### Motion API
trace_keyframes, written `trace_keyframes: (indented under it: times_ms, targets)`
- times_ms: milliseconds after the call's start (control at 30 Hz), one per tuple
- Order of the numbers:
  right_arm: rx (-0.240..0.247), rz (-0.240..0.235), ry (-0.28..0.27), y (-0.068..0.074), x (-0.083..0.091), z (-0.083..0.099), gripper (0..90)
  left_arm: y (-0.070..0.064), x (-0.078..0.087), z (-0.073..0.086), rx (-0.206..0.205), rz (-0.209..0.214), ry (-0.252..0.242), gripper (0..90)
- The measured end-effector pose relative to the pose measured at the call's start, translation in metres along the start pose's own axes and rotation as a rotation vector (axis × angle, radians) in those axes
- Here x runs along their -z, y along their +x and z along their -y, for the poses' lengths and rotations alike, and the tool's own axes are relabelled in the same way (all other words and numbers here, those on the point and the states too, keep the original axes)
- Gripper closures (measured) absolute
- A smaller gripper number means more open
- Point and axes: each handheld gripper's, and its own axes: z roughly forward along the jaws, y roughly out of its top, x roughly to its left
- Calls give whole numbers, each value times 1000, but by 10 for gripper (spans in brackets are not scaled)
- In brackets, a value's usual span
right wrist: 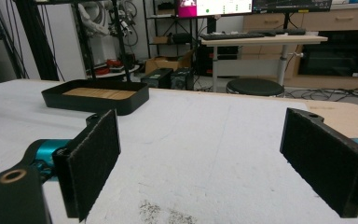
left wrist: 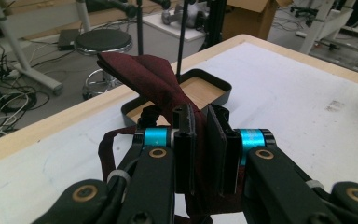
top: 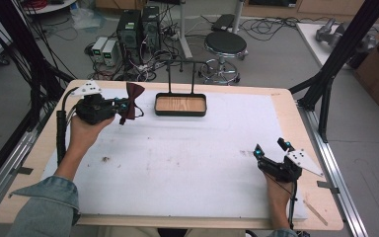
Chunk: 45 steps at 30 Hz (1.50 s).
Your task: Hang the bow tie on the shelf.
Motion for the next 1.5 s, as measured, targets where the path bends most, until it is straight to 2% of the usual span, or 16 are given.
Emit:
trace_keyframes:
  times_ms: [67,200,400,600,767,933,1033,1167,1333,1500]
  targets:
    - [0,-3,3,0,0,0,112,-1,-5,-5,-21,-2,13,808]
    - [2,0,-1,0,-1,0,113,-2,-11,-13,-32,6,5,808]
    - [-3,-2,4,-1,-1,0,113,2,-21,-26,-33,41,4,807]
    - [-1,-2,3,-1,-1,0,113,3,-30,-39,-35,49,-2,808]
    - [-7,-3,5,-1,-1,0,113,3,-37,-48,-52,74,5,808]
    - [-7,0,6,-1,-1,0,113,5,-44,-55,-52,95,1,808]
    - [-7,-2,6,-1,-1,1,113,7,-51,-61,-50,82,16,807]
    - [-8,-4,5,-1,-1,1,114,11,-58,-68,-48,88,18,808]
    - [-10,-3,4,-2,-2,1,113,14,-68,-73,-51,108,33,807]
    - [-9,-4,4,-2,-2,1,114,20,-77,-74,-34,137,30,807]
